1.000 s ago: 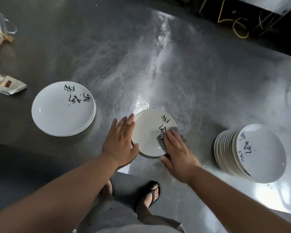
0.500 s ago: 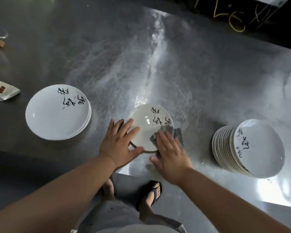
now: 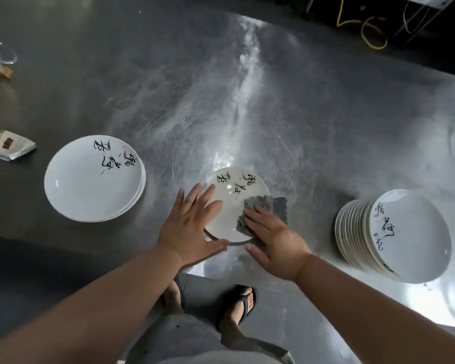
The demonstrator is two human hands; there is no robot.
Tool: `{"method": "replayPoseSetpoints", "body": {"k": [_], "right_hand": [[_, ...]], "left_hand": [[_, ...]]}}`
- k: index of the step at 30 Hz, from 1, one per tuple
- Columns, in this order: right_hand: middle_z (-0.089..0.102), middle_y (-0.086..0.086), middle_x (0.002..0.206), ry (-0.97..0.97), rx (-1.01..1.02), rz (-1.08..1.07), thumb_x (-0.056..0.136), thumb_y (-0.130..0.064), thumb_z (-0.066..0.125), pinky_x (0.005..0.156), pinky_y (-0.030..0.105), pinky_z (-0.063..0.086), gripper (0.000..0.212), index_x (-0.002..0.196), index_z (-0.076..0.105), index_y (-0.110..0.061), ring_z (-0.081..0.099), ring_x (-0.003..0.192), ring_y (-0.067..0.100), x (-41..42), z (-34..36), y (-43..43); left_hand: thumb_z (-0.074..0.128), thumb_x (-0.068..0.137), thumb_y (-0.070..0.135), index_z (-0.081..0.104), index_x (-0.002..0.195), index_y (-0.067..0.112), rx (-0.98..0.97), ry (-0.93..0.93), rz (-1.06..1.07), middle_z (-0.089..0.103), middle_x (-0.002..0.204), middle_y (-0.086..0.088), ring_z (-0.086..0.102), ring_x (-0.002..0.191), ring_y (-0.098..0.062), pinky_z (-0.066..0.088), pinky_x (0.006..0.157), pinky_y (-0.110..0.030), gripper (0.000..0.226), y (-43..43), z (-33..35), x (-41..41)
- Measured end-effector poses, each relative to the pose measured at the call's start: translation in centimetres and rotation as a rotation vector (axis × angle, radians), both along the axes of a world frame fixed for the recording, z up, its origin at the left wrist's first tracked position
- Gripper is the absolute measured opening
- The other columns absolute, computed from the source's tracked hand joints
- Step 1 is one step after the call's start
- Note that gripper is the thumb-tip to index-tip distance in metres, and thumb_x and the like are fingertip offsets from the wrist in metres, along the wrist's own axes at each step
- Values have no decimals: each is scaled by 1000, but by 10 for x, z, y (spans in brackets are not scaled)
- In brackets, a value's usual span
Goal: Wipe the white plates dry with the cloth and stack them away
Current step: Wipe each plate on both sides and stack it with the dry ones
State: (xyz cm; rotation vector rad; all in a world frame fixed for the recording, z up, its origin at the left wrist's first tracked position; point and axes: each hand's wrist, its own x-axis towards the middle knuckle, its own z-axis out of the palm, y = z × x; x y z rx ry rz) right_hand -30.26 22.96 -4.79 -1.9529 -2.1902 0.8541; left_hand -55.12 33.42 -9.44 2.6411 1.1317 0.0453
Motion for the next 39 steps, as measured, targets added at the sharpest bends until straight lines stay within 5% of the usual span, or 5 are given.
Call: {"method": "replayPoseSetpoints", "body": {"k": [5, 9, 14, 28, 39], "right_hand": [[62, 4, 147, -14, 143, 98, 97, -58, 52, 116, 53, 43, 62, 133, 71, -12, 49, 144, 27, 21, 3, 47], [6, -5, 176, -270, -7, 123, 97, -75, 26, 130, 54, -1, 88, 168, 13, -23, -2, 162, 16, 16, -5, 63], [-27, -5, 170, -286, -109, -62, 99, -72, 9, 130, 42, -10, 87, 165, -15, -21, -29, 155, 14, -18, -5, 43], [-29, -3, 169, -210, -160, -141, 99, -71, 11, 127, 41, -15, 89, 164, -16, -17, -33, 154, 17, -43, 0, 24], [13, -5, 174, -237, -35, -15, 102, -67, 24, 132, 43, 1, 80, 167, 16, -21, -3, 161, 16, -1, -3, 17]], "left_hand": [[32, 101, 64, 30, 164, 26, 82, 65, 43, 8, 175, 2, -5, 162, -27, -5, 128, -55, 74, 0, -4, 0], [38, 100, 58, 46, 154, 31, 53, 34, 10, 14, 174, -3, 1, 162, -29, 0, 129, -56, 61, 0, -5, 2], [42, 98, 64, 52, 150, 32, 67, -36, 40, 28, 170, 0, 13, 161, -26, 7, 129, -57, 62, -1, -8, 1], [47, 96, 65, 56, 146, 36, 151, -58, 20, 46, 158, -6, 29, 151, -31, 13, 127, -59, 59, -4, -12, 1], [39, 97, 61, 55, 142, 32, 102, -18, 65, 40, 153, -2, 30, 148, -30, 0, 129, -56, 56, -5, -1, -1]]}}
